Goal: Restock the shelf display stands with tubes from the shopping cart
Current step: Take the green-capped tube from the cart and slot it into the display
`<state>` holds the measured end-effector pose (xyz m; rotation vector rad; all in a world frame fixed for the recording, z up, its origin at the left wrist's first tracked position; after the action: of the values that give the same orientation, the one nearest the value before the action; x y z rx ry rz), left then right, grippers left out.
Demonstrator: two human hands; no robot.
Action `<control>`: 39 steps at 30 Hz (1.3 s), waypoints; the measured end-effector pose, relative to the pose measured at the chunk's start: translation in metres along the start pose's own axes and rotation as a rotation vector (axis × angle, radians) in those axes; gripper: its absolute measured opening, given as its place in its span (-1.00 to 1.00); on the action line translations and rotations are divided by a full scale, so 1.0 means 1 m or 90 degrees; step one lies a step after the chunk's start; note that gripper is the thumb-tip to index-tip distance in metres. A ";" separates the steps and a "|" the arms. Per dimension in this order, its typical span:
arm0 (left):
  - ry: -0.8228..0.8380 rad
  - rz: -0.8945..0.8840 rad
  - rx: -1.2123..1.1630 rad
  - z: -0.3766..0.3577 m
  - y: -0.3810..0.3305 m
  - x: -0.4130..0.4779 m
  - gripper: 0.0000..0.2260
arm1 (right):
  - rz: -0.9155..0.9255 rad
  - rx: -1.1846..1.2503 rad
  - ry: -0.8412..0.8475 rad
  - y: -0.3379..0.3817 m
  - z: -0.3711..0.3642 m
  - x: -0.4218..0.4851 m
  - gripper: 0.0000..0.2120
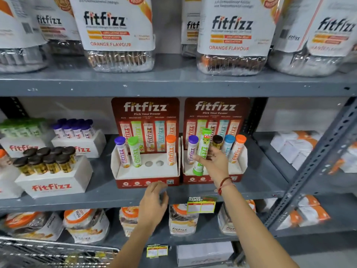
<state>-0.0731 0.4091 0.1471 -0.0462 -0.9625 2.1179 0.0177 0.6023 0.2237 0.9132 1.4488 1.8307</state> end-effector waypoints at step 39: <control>0.131 -0.196 0.116 -0.079 -0.037 0.039 -0.47 | 0.121 -0.104 0.071 -0.001 0.015 -0.020 -0.72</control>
<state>-0.0496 0.4996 0.1254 -0.0209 -0.6098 1.8650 0.0415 0.5939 0.2227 0.9052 1.2906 2.1348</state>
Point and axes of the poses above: each hand's wrist, its own x-axis towards the middle knuckle, its own z-axis out of the back of the hand, y = z × x, the point moved 3 cm from there along x, towards the middle knuckle, and after that the axes turned 2 degrees about y, right-handed, at the moved point
